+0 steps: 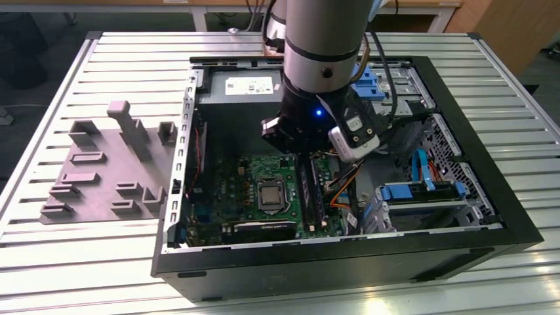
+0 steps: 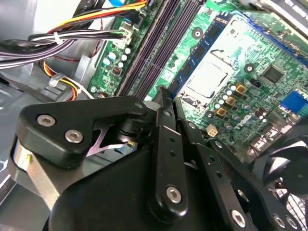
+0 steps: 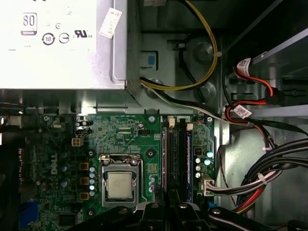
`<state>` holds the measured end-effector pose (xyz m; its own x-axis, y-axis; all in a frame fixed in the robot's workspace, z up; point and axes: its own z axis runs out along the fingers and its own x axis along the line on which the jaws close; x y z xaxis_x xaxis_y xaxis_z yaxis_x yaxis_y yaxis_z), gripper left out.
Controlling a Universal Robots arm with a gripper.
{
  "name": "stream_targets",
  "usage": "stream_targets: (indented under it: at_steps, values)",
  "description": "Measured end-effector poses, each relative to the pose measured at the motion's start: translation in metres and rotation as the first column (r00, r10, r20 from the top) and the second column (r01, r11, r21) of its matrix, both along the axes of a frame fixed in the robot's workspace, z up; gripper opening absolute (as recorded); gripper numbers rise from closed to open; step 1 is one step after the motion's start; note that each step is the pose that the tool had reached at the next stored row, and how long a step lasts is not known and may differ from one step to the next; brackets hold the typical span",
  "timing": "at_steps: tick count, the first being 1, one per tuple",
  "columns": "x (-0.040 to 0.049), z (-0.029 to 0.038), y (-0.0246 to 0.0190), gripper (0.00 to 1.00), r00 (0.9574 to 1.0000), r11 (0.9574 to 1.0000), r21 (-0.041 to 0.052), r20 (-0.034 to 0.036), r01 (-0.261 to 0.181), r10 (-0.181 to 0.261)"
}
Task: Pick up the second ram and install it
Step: 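Insert the second ram into the second slot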
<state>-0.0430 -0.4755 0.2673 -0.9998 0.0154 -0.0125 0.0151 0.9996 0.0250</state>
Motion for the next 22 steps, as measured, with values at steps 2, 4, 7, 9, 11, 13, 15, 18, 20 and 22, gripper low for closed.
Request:
stream_targets:
  at_steps: [2, 4, 7, 9, 11, 13, 15, 18, 20, 22]
  values:
    - [0.0, -0.0035, 0.0, 0.14, 1.0, 1.0, 0.0001, 0.0, 0.0, 0.0]
    - [0.0, -0.0056, 0.0, 0.14, 1.0, 1.0, 0.0001, 0.0, 0.0, 0.0]
    - [0.0, -0.0057, 0.0, 0.14, 1.0, 1.0, -0.0002, 0.0, 0.0, 0.0]
    - [0.0, -0.0057, 0.0, 0.14, 1.0, 1.0, 0.0, 0.0, 0.0, 0.0]
    - [0.0, -0.0058, 0.0, 0.14, 1.0, 1.0, 0.0, 0.0, 0.0, 0.0]
    - [0.0, -0.0058, 0.0, 0.14, 1.0, 1.0, 0.0, 0.0, 0.0, 0.0]
    - [0.0003, -0.0068, 0.0001, 0.14, 1.0, 1.0, 0.0006, 0.0002, 0.0, 0.0]
    - [0.0038, -0.0081, 0.0, 0.14, 1.0, 1.0, 0.0, -0.0009, 0.0, 0.0]
    - [0.0058, -0.0097, 0.0, 0.14, 1.0, 1.0, 0.0001, -0.001, 0.0, 0.0]
    - [0.0069, -0.0116, 0.0, 0.14, 1.0, 1.0, 0.0001, -0.001, 0.0, 0.0]
